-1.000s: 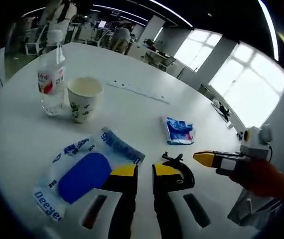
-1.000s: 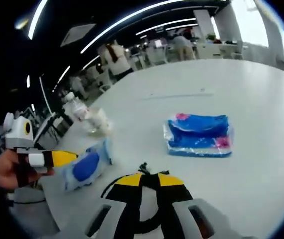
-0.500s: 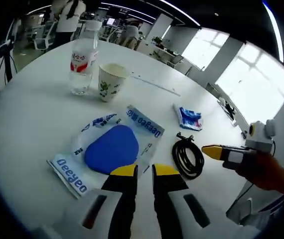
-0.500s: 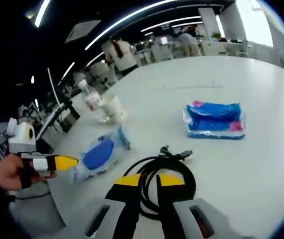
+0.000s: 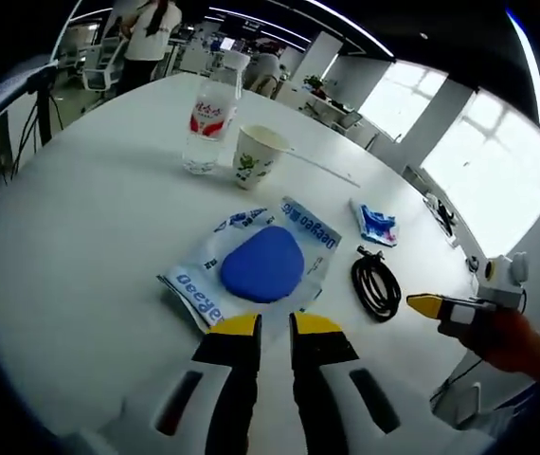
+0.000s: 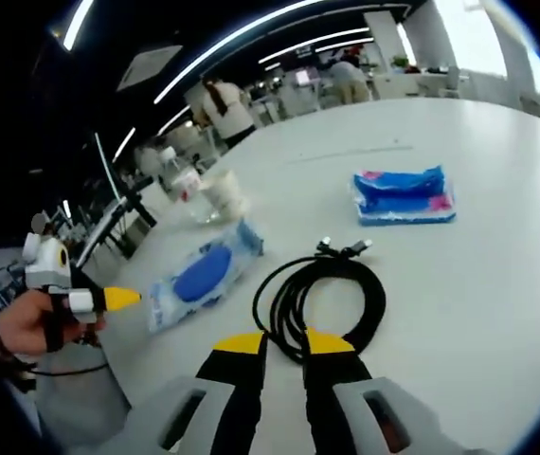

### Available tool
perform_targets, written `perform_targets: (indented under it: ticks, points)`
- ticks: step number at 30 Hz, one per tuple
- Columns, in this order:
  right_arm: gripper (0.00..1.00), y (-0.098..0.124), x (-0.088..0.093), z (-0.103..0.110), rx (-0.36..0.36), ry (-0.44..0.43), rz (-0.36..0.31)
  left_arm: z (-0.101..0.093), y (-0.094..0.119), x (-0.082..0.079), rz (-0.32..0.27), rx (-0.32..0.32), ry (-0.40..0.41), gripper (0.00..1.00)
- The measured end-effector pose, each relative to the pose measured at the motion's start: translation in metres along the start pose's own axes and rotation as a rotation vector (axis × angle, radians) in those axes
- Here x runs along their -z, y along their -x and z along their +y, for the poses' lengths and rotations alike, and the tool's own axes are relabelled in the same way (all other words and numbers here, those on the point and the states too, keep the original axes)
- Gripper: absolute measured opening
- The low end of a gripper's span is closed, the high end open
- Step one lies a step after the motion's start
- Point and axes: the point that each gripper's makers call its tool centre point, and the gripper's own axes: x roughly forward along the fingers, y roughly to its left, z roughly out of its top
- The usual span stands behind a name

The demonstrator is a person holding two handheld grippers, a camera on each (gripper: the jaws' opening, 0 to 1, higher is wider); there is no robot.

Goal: Arrange the tabletop items into an orderly group along one side of the table until the central work area is clear of visible clutter.

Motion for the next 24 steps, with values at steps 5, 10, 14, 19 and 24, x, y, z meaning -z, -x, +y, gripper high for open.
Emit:
perform_targets:
  ticks: [5,10,14,19,24]
  points:
    - [0.15,0.011,0.02,0.002,0.003,-0.016,0.018,0.008,0.005,0.013,0.015,-0.014,0.012,0.1]
    - [0.17,0.022,0.027,-0.003,0.016,-0.037,0.015,0.014,0.008,0.02,0.025,-0.034,0.029,0.11]
    - [0.18,0.027,0.032,-0.003,0.022,-0.038,0.02,0.019,0.008,0.022,0.029,-0.051,0.054,0.12]
    - [0.19,0.03,0.033,0.0,0.021,-0.039,0.016,0.023,0.005,0.026,0.035,-0.06,0.072,0.14]
    - [0.21,0.034,0.035,0.007,0.014,-0.043,0.015,0.028,0.003,0.03,0.037,-0.058,0.11,0.15]
